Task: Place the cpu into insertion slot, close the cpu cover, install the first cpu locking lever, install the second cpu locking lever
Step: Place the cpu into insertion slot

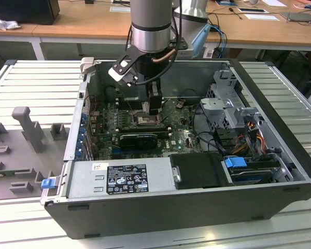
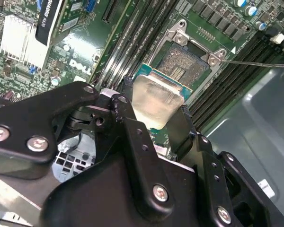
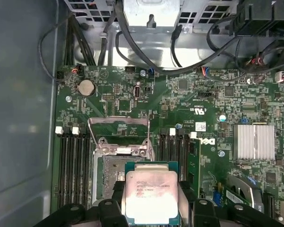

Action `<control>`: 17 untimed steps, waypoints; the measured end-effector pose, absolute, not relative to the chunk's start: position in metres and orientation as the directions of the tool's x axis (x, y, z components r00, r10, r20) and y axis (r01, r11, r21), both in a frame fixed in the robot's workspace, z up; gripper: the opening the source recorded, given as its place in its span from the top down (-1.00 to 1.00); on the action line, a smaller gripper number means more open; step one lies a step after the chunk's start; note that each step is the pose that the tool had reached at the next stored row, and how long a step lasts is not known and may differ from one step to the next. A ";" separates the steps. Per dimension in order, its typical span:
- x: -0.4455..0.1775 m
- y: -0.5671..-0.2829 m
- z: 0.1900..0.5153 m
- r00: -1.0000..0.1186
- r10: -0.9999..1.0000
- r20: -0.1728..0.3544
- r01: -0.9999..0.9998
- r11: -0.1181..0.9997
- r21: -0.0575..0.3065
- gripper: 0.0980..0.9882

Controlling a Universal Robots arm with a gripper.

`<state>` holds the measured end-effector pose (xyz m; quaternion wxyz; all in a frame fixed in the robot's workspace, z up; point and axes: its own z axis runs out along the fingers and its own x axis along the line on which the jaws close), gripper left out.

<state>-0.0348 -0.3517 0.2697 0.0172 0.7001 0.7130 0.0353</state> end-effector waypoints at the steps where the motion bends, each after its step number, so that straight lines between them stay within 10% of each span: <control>1: -0.035 -0.352 0.268 -0.019 1.000 0.025 0.997 0.017 0.074 0.04; 17: -0.043 -0.339 0.231 -0.001 1.000 0.025 0.997 -0.001 0.074 0.04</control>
